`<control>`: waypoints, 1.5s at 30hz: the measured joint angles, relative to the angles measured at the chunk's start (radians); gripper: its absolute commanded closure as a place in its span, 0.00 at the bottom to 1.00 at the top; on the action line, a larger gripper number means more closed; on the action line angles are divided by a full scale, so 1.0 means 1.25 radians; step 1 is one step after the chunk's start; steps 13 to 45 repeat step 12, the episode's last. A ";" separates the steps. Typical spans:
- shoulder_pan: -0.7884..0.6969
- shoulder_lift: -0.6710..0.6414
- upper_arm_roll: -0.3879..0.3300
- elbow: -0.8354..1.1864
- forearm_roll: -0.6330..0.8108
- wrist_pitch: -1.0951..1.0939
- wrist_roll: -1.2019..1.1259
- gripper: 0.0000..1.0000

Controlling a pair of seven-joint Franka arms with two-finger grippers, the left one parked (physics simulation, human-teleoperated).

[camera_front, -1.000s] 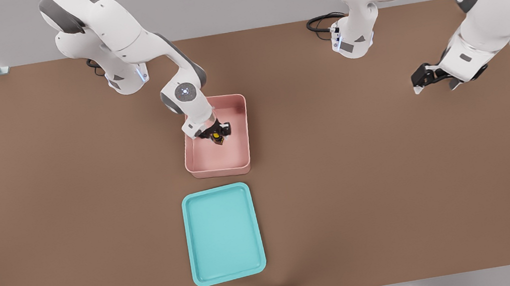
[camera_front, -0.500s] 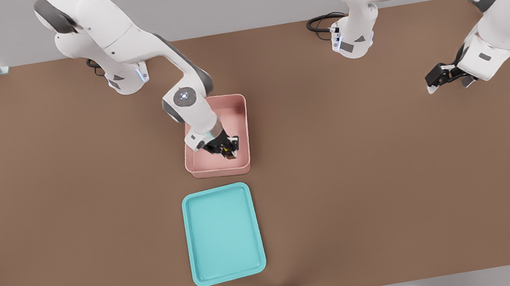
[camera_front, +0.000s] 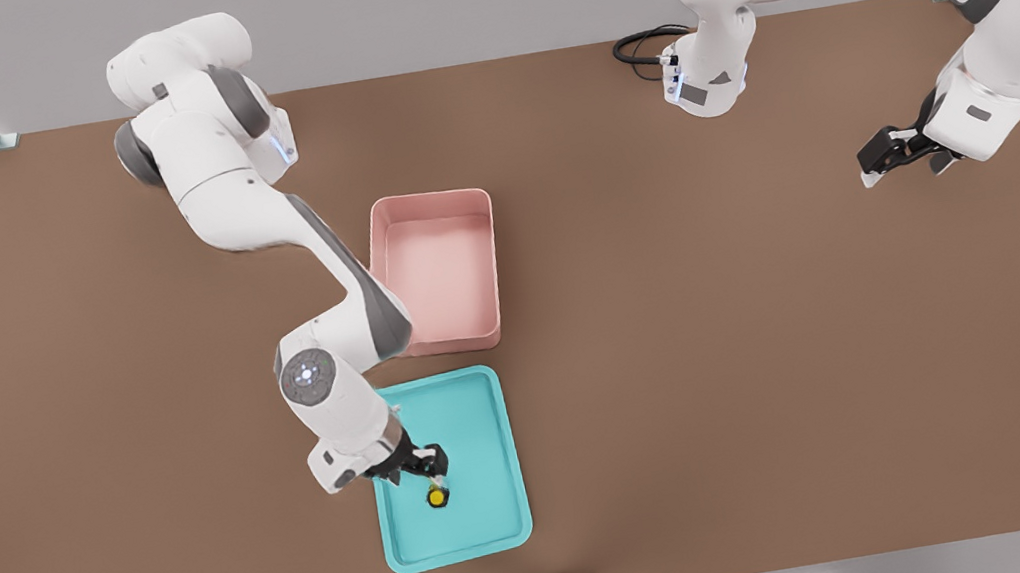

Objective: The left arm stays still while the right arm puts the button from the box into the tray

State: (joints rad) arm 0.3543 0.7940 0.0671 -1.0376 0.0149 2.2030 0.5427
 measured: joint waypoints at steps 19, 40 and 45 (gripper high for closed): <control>-0.291 -0.331 -0.042 -0.084 -0.020 -0.519 -0.269 0.00; -0.291 -0.331 -0.042 -0.084 -0.020 -0.519 -0.269 0.00; -0.291 -0.331 -0.042 -0.084 -0.020 -0.519 -0.269 0.00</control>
